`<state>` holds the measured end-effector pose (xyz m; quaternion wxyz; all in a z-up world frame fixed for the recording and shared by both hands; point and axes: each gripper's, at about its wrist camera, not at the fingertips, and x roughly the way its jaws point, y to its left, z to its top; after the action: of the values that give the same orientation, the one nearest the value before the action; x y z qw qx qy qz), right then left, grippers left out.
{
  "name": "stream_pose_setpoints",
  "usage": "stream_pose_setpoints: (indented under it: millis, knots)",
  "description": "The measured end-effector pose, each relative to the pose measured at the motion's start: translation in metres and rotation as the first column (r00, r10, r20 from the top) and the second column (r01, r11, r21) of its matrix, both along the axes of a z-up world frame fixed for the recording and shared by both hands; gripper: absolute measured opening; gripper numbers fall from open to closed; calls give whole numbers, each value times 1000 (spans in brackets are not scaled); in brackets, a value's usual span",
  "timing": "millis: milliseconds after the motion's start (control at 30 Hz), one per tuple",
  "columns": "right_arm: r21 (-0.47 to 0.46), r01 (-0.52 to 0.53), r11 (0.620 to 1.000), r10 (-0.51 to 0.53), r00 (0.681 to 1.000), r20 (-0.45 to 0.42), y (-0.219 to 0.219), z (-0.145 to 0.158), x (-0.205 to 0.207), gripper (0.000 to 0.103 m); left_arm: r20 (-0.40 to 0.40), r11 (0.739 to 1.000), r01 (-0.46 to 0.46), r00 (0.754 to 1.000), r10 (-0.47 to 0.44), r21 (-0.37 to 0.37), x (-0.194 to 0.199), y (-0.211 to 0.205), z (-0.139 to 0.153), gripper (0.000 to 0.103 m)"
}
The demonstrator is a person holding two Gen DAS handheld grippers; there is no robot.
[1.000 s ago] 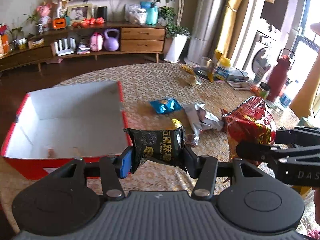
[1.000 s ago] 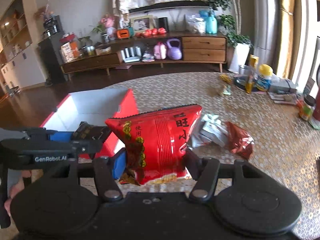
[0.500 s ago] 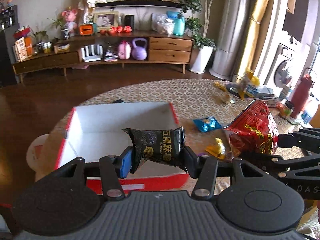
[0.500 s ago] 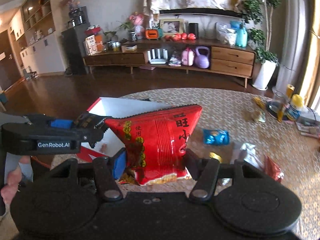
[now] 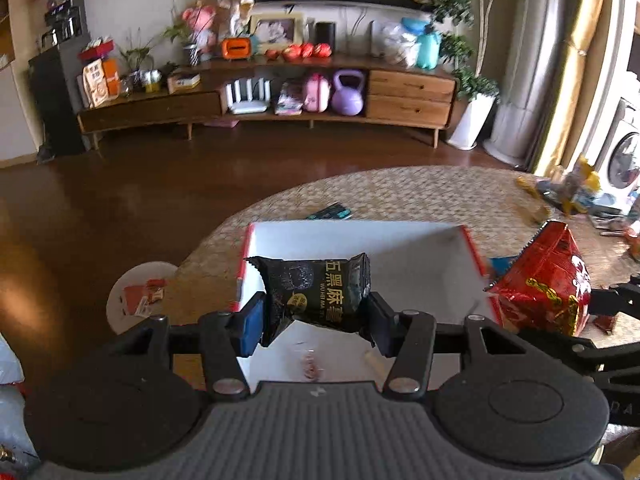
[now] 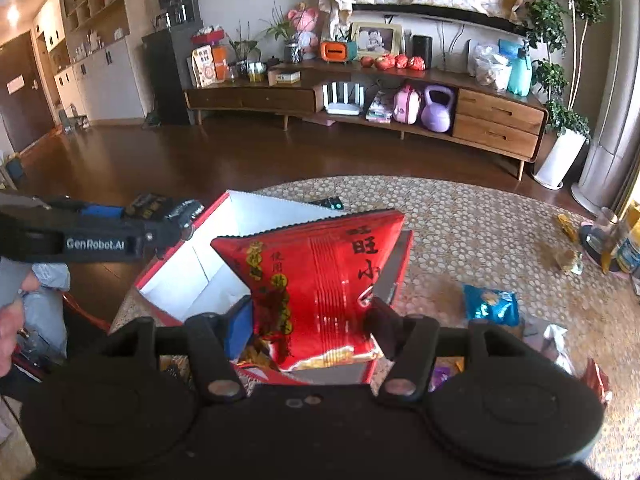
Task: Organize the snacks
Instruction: 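Carry both packets over the red box and open both tools to release them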
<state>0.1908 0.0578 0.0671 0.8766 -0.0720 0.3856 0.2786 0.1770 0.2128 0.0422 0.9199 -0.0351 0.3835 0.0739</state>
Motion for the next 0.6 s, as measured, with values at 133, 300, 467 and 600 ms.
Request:
stream_pose_setpoints:
  millis: [133, 300, 467, 600]
  knots:
    - [-34, -1, 999, 0, 1000, -23, 20, -16, 14, 60, -34, 999, -33, 999, 33, -5, 18, 16, -18, 53]
    - [-64, 8, 998, -11, 998, -56, 39, -36, 35, 60, -73, 998, -60, 996, 59, -10, 39, 27, -43, 53]
    - [-98, -11, 995, 2, 996, -93, 56, -61, 50, 60, -114, 998, -65, 991, 64, -2, 58, 30, -67, 53]
    - [-136, -29, 990, 13, 993, -121, 67, -81, 57, 60, -154, 998, -65, 986, 65, 6, 73, 31, -84, 54]
